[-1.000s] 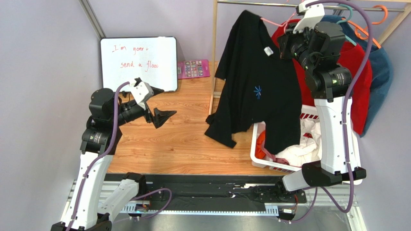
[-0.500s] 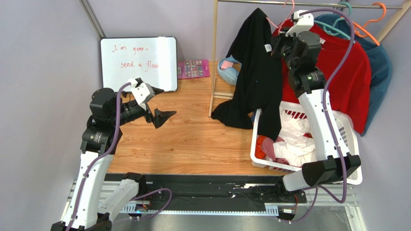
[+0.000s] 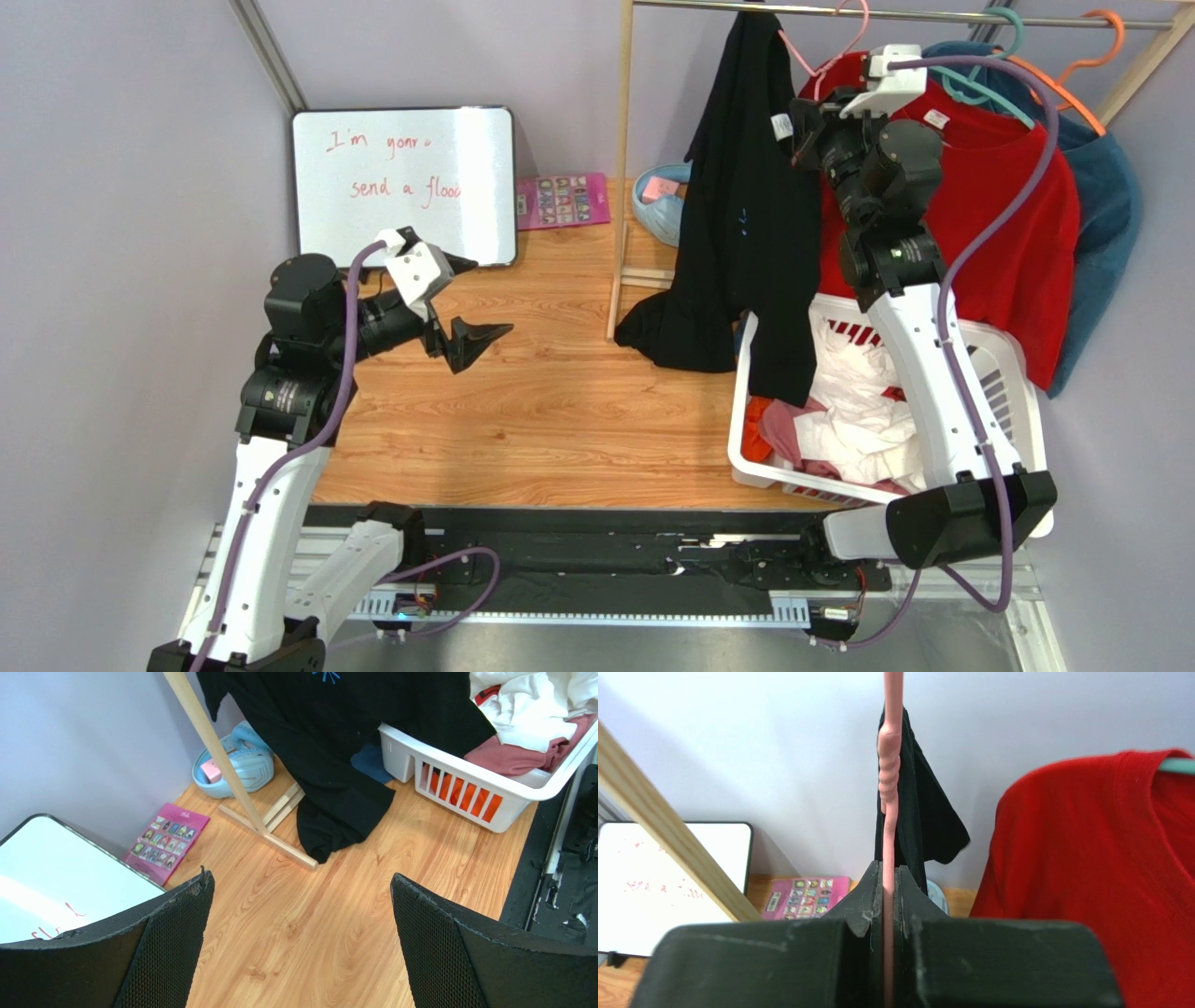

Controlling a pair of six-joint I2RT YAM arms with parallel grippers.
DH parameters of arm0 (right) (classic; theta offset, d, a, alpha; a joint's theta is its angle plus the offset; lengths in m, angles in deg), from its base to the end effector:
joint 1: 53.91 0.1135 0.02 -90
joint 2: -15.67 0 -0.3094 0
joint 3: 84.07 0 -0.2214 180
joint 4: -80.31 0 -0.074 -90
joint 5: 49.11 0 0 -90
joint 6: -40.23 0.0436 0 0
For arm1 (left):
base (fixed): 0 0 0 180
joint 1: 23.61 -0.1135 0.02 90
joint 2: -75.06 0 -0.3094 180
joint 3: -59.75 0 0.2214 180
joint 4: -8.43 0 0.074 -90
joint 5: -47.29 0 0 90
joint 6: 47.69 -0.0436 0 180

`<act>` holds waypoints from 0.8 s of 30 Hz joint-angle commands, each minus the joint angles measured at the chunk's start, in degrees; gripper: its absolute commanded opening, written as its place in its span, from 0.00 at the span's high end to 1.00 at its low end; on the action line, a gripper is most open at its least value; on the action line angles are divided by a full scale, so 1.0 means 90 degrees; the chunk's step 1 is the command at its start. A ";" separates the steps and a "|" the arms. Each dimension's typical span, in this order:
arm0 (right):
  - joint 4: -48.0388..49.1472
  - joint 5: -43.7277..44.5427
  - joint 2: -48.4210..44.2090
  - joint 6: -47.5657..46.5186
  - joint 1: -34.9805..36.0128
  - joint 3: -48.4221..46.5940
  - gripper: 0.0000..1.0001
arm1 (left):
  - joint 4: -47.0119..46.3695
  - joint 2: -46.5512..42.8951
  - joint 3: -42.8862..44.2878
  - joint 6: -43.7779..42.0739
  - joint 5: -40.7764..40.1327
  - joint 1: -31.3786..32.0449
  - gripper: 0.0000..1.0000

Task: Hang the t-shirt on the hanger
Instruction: Place the hanger at the clothesline.

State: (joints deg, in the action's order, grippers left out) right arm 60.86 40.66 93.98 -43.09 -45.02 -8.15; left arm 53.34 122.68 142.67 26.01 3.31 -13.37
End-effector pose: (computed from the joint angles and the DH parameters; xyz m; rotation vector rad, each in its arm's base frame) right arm 0.2703 0.0425 0.5257 -0.0315 1.4641 0.2245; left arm 0.0879 -0.0478 0.4526 0.9399 1.4468 -0.6162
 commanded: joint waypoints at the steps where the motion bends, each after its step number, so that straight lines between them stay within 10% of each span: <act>1: 0.1468 -0.0112 -0.0371 -0.0067 -0.0040 -0.0026 1.00 | -0.0059 0.0061 -0.0025 -0.0114 0.0141 -0.0024 0.02; 24: 0.2377 0.0016 0.0801 -0.0039 -0.0284 -0.0211 1.00 | 0.0214 0.0246 0.0121 -0.0348 0.0053 -0.0024 0.02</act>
State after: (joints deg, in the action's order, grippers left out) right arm 72.95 39.75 100.01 -43.35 -46.77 -7.69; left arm 55.22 124.77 142.67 24.50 3.29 -13.37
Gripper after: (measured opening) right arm 0.010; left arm 0.981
